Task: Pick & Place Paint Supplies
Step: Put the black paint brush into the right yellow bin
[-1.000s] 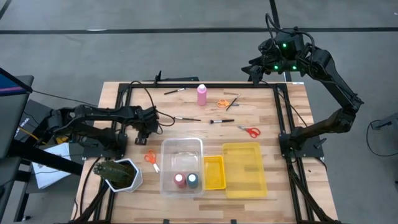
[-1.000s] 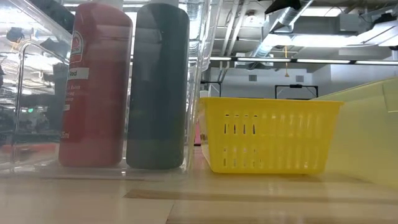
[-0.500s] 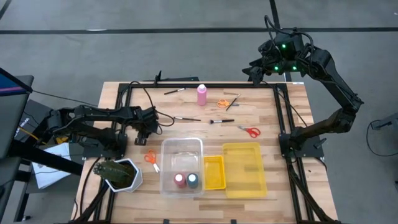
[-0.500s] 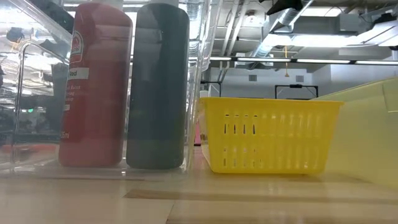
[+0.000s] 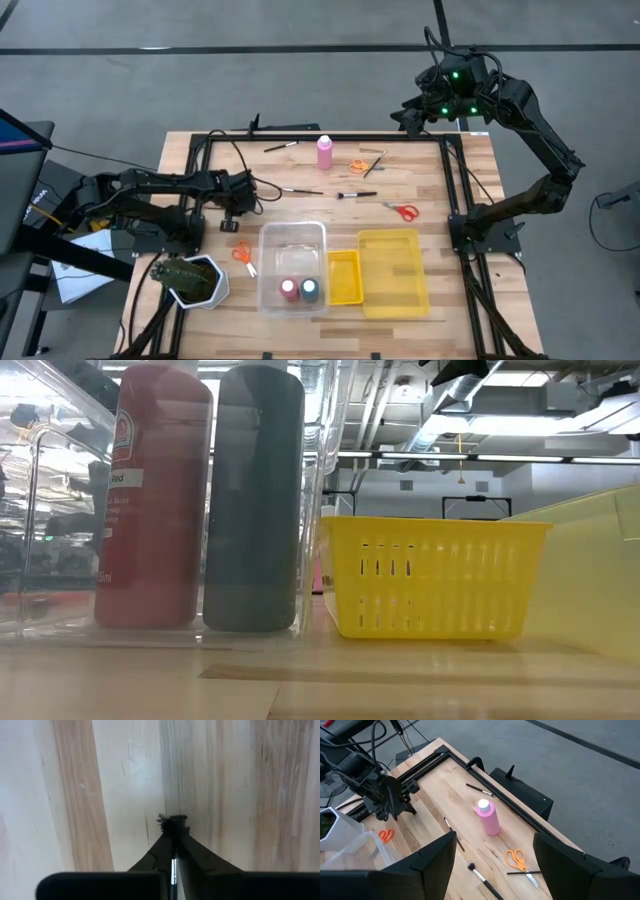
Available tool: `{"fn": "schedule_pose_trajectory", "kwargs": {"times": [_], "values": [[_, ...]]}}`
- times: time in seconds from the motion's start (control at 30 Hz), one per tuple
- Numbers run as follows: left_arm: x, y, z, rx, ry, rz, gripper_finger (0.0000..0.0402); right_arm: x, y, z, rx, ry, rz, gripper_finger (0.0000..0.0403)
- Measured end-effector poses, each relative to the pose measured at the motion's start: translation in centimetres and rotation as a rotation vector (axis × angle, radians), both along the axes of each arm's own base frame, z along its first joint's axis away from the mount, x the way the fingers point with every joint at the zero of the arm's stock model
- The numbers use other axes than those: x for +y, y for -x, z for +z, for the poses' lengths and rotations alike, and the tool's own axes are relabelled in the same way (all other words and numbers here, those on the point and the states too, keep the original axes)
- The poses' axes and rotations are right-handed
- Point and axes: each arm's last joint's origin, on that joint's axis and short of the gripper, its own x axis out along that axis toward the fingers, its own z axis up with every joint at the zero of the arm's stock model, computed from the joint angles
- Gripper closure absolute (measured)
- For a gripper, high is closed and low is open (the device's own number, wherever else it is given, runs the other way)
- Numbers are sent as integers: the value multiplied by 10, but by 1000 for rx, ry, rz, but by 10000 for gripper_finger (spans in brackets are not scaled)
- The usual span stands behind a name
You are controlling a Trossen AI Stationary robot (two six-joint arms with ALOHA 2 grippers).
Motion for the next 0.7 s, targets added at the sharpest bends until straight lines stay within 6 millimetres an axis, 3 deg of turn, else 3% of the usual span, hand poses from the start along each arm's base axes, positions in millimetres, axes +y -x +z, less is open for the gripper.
{"fn": "schedule_pose_trajectory", "kwargs": {"times": [0.7], "values": [[11,-21,32,-104,-75,137,401,0,0,0,-3,-2,-2,143]]}}
